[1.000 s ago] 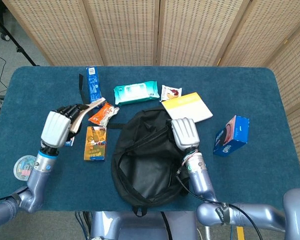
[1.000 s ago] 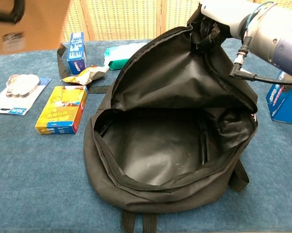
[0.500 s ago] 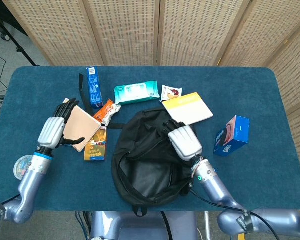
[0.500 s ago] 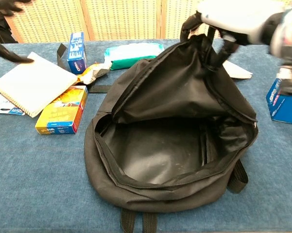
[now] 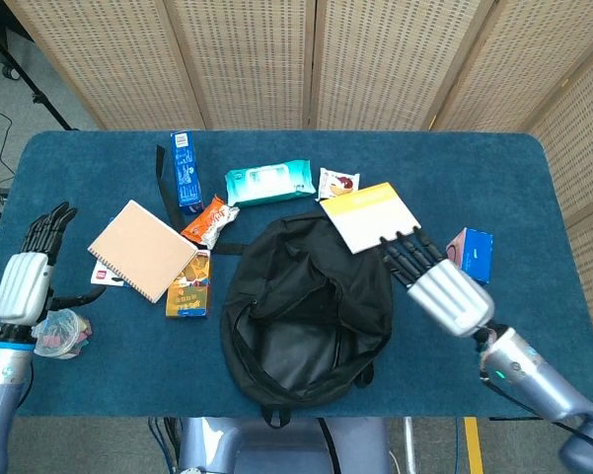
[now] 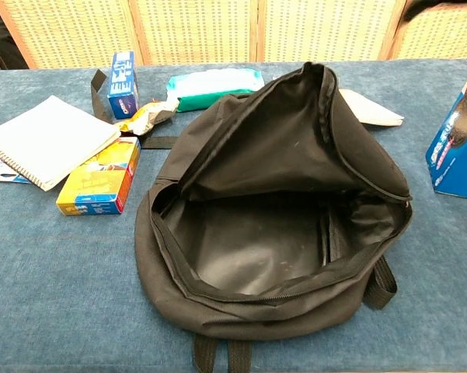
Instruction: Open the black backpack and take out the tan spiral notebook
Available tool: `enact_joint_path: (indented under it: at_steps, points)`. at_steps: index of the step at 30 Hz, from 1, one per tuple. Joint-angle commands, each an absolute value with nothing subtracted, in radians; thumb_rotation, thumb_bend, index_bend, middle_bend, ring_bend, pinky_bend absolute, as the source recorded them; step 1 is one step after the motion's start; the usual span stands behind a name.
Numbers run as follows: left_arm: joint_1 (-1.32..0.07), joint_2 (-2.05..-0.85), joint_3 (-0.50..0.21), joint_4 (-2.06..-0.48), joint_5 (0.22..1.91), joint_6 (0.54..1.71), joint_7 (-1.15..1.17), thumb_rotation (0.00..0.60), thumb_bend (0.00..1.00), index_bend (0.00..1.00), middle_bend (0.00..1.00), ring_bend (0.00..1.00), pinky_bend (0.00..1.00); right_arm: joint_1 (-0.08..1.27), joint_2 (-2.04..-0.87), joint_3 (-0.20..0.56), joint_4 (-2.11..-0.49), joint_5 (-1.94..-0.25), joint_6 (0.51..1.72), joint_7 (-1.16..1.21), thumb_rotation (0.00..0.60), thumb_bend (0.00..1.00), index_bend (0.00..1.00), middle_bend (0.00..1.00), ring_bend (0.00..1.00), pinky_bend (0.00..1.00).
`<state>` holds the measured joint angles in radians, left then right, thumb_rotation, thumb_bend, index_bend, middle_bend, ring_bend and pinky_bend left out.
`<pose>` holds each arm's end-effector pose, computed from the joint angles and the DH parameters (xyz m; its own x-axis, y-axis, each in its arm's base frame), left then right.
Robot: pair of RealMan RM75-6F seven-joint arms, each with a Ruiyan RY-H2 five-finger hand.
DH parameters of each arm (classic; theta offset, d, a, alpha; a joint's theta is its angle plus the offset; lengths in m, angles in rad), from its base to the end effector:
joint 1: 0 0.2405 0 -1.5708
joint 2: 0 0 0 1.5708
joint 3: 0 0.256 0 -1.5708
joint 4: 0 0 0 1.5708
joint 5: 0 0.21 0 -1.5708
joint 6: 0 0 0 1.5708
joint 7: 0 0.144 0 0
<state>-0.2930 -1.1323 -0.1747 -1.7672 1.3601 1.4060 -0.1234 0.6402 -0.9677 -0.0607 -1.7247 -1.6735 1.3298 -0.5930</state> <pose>-0.2406 0.2581 0.1546 0.0761 -0.0545 0.9956 0.9893 -0.1205 -0.0822 -0.1732 -0.2840 0.1528 0.8074 0.3608 0.4669 -0.2587 -0.4948 0.8296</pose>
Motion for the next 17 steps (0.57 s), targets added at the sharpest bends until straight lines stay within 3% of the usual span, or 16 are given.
enact_joint_path:
  at_steps: [1,11,17]
  points:
    - [-0.189,-1.077,-0.115,-1.868,1.297,1.456,-0.153,0.600,0.00,0.00,0.00,0.00,0.00,0.452,-1.017,-0.064,-1.642,-1.625,1.548,-0.606,0.600,0.00,0.02,0.00,0.00,0.03]
    - [-0.058,-1.093,0.014,-1.794,1.502,1.603,-0.125,0.600,0.00,0.00,0.00,0.00,0.00,0.283,-1.098,-0.080,-1.729,-1.582,1.659,-0.439,0.600,0.00,0.00,0.00,0.00,0.02]
    - [-0.022,-1.114,0.056,-1.702,1.597,1.651,-0.073,0.600,0.00,0.00,0.00,0.00,0.00,0.194,-1.129,-0.124,-1.756,-1.607,1.697,-0.361,0.600,0.00,0.00,0.00,0.00,0.00]
